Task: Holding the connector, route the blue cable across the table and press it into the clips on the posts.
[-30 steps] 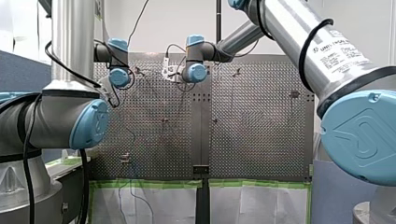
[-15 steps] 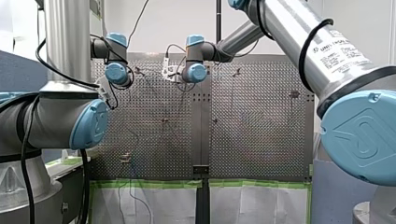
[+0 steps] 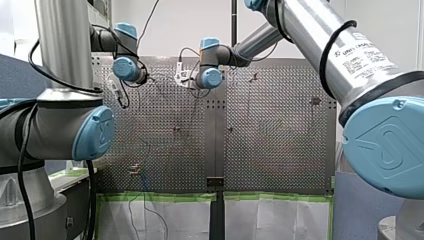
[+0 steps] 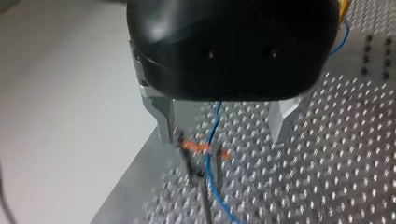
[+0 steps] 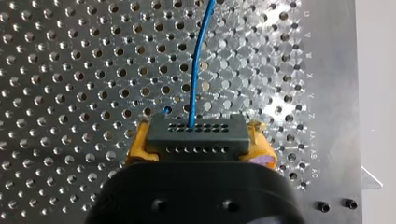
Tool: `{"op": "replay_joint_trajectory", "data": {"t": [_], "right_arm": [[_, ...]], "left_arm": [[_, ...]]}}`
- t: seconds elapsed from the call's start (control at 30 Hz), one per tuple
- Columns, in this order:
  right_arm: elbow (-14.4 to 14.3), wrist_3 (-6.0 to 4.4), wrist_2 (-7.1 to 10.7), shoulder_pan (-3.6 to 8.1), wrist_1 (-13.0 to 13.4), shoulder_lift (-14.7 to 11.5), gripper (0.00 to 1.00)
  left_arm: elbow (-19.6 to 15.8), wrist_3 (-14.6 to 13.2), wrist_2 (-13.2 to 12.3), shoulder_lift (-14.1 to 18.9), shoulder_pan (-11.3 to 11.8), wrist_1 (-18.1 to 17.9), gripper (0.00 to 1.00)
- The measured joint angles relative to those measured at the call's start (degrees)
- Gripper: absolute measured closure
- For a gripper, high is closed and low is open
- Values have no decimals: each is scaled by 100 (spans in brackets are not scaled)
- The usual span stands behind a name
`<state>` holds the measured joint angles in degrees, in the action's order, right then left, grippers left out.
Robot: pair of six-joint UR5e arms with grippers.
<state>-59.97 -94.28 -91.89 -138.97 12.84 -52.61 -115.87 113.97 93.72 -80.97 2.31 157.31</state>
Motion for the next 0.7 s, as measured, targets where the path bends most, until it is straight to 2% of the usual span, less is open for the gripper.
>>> {"op": "replay_joint_trajectory", "data": {"t": [0.37,0.53,0.7], "right_arm": [[-1,5,-14,14,-14,0,100],[-1,4,-14,14,-17,0,100],[-1,4,-14,15,-17,0,100]], "left_arm": [[31,-453,-489,-22,-164,-218,0],[156,-492,-532,-98,-214,-352,0],[299,-505,-520,-198,-254,-320,0]]}}
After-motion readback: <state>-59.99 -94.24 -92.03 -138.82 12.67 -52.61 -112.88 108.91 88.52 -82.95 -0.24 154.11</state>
